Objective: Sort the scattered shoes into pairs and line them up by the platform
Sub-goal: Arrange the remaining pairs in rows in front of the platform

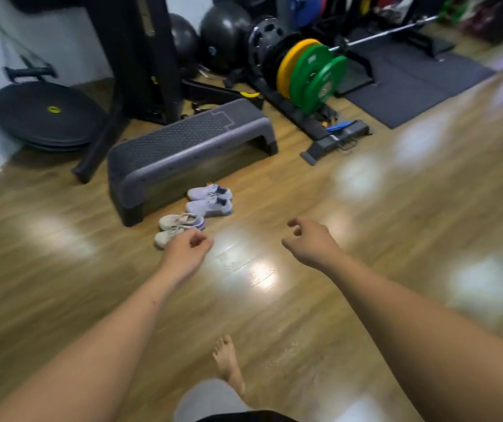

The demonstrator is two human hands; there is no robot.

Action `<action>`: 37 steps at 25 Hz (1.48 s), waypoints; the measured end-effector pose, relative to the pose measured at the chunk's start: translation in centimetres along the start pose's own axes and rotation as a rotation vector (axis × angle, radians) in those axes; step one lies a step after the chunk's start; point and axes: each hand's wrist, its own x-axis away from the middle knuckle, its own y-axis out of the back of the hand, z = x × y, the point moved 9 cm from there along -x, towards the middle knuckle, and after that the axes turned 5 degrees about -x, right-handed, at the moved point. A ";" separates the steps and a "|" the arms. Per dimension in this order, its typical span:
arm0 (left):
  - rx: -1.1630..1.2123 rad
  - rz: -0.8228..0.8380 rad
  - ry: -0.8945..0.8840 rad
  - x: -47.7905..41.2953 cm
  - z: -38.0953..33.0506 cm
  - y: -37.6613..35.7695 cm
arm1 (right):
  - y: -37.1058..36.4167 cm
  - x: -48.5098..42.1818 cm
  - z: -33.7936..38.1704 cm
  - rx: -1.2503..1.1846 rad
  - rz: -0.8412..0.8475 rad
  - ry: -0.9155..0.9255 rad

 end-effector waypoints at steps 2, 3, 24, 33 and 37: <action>0.020 0.039 -0.017 -3.7 -1.5 -0.9 | 2.6 -2.5 0.4 0.026 -0.029 -0.049; 0.022 0.055 -0.024 -5.5 -2.5 -1.1 | 3.5 -3.9 1.0 0.039 -0.032 -0.063; 0.509 -0.083 0.756 -29.3 5.2 2.6 | -8.1 -43.1 15.7 0.126 0.378 0.134; 0.789 -0.112 1.121 -37.3 12.2 -0.7 | -16.2 -57.4 17.5 0.176 0.542 0.056; 0.755 -0.046 1.179 -44.8 16.6 -3.2 | -20.7 -64.4 15.3 0.288 0.581 0.004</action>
